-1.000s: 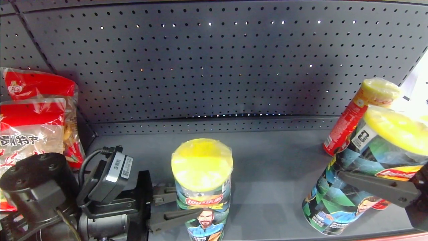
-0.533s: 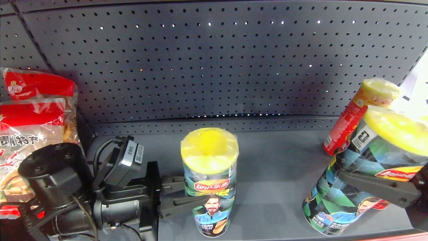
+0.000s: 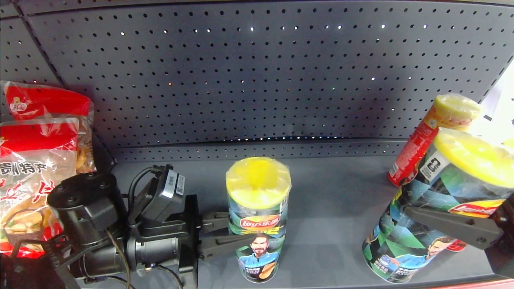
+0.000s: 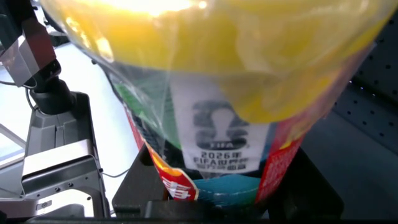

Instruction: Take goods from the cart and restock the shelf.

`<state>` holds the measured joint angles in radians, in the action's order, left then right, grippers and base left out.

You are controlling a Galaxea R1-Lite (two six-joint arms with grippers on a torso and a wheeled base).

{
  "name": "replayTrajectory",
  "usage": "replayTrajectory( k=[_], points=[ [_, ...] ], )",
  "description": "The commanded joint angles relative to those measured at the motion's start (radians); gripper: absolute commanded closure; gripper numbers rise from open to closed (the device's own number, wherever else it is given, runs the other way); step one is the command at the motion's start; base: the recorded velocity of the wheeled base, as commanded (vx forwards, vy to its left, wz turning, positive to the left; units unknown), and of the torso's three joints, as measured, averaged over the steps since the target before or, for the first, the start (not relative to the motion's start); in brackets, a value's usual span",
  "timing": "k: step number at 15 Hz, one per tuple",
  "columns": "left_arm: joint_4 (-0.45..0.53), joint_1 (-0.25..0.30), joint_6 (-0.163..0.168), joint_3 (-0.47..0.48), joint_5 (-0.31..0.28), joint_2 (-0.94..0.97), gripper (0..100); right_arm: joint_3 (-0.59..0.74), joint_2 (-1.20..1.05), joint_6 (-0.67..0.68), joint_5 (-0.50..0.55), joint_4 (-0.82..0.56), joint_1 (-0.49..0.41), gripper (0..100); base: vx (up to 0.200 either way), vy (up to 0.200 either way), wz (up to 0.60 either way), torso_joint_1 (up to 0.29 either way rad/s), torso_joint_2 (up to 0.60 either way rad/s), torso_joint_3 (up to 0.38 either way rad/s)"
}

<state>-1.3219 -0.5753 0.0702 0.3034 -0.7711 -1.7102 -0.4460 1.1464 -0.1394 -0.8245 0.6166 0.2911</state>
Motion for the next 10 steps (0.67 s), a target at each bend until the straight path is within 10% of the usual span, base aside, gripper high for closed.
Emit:
replayTrajectory(
  k=[1,10],
  points=[
    [0.004,0.0,0.0,0.013,0.001,-0.02,100,0.0,0.003,0.0,-0.001,0.0,0.0,100,0.0,0.0,0.0,0.0,0.0,0.0],
    [0.003,0.003,0.005,0.016,0.001,-0.029,100,-0.002,0.016,0.0,0.001,0.0,0.0,100,0.0,0.0,0.0,0.0,0.0,0.0]
  ],
)
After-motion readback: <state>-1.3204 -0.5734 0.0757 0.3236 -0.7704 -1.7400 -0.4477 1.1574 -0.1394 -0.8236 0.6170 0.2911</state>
